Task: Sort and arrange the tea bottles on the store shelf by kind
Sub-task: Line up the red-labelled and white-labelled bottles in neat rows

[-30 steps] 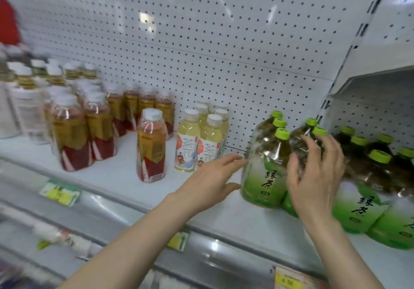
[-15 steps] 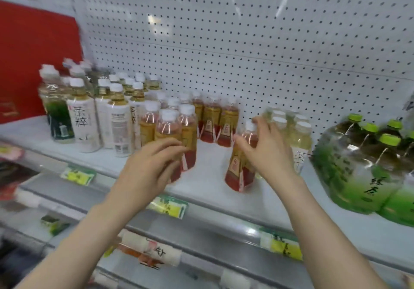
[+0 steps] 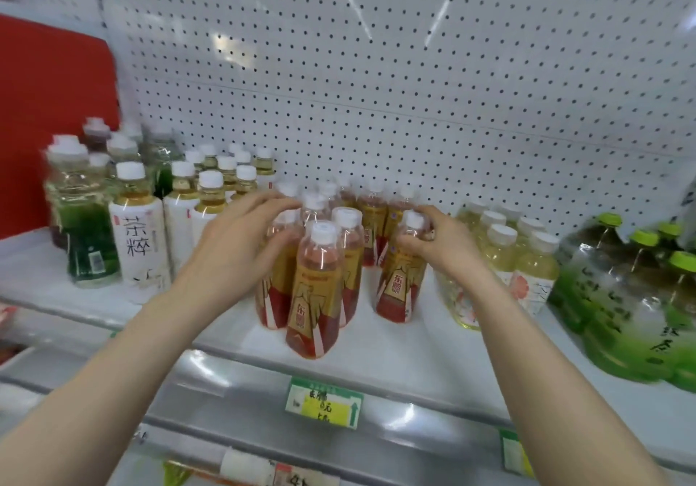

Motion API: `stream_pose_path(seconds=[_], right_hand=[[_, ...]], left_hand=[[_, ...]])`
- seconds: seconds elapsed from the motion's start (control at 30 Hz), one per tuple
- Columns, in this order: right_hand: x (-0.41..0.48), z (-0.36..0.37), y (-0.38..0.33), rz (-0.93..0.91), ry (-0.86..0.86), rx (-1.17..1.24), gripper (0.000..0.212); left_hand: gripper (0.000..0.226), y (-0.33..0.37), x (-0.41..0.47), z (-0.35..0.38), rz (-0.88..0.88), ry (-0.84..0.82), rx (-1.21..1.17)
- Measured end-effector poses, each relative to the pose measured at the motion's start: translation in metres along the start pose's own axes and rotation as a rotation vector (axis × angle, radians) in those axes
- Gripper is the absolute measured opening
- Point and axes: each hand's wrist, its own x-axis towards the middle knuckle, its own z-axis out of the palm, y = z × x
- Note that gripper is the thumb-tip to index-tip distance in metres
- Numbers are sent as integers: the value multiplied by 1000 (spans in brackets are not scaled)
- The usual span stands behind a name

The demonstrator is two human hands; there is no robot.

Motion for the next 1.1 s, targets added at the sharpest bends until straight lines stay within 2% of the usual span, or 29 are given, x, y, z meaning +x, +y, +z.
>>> stream_pose_path(seconds=[0.23, 0.3, 0.4, 0.47, 0.57, 0.6, 0.67, 0.73, 0.87, 0.97, 1.1], right_hand=[[91, 56, -13, -63, -91, 20, 72], [105, 65, -14, -99, -118, 3, 73], [108, 75, -10, -118, -117, -30, 74], [98, 74, -9, -130, -63, -33, 74], [67, 64, -24, -221, 160, 73, 55], [54, 59, -33, -247, 147, 124, 51], [31, 56, -46, -271, -56, 152, 53], [16, 57, -50, -219, -199, 119, 46], [10, 34, -33, -100, -58, -23, 37], [16, 21, -14, 7, 14, -40, 44], [51, 21, 0, 46, 75, -150, 52]], left_hand=[[40, -30, 26, 25, 12, -33, 0], [47, -34, 26, 30, 45, -39, -12], [42, -38, 23, 38, 51, -16, -41], [40, -40, 22, 41, 41, 0, -38], [37, -42, 24, 42, 43, 9, -72], [35, -42, 26, 42, 35, 5, -98], [34, -41, 29, 42, 39, -12, -144], [34, -38, 30, 43, 46, -50, -167], [36, -40, 31, 46, 42, -55, -230], [35, -43, 30, 50, 41, -38, -259], [33, -44, 29, 55, 30, -20, -306]])
